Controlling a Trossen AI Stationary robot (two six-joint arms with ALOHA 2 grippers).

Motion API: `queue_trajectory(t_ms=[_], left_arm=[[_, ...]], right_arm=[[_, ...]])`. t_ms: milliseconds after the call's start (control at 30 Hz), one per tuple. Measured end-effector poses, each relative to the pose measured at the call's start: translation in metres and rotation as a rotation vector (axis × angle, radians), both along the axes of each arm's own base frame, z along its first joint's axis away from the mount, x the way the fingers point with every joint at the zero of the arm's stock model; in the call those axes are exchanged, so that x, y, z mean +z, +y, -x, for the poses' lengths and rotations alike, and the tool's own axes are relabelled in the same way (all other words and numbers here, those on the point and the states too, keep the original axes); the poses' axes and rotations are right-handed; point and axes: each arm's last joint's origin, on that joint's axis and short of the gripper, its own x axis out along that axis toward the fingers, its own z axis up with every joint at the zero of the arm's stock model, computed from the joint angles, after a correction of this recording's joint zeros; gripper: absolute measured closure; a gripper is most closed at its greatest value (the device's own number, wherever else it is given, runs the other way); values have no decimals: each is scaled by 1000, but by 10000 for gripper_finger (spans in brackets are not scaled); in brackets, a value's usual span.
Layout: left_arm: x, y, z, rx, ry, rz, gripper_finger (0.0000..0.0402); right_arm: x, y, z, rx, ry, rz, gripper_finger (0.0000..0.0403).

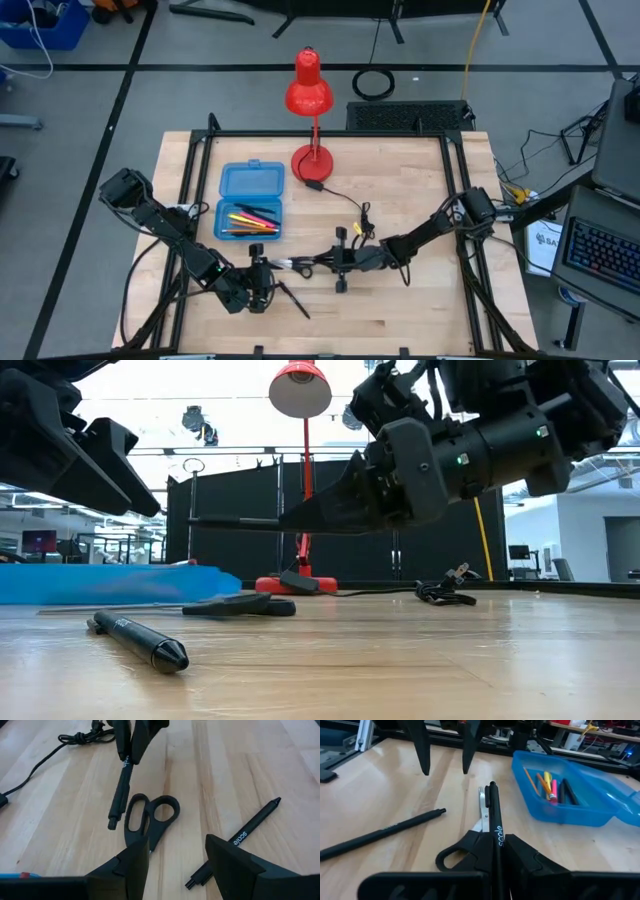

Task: Pick & place school supplies into a supply box
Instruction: Put the black pen into the blue supply box

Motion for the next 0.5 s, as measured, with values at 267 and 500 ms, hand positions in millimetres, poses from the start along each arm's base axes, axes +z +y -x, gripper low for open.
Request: queue_trajectory(t_ms=[267,500], left_arm=[[-1,0,1,-5,10,-9,201],[-3,-5,4,-107,88,68,201]], right_arm=[[-3,-11,-3,-27,34,22,384],[0,-29,-9,-66,1,48,385]])
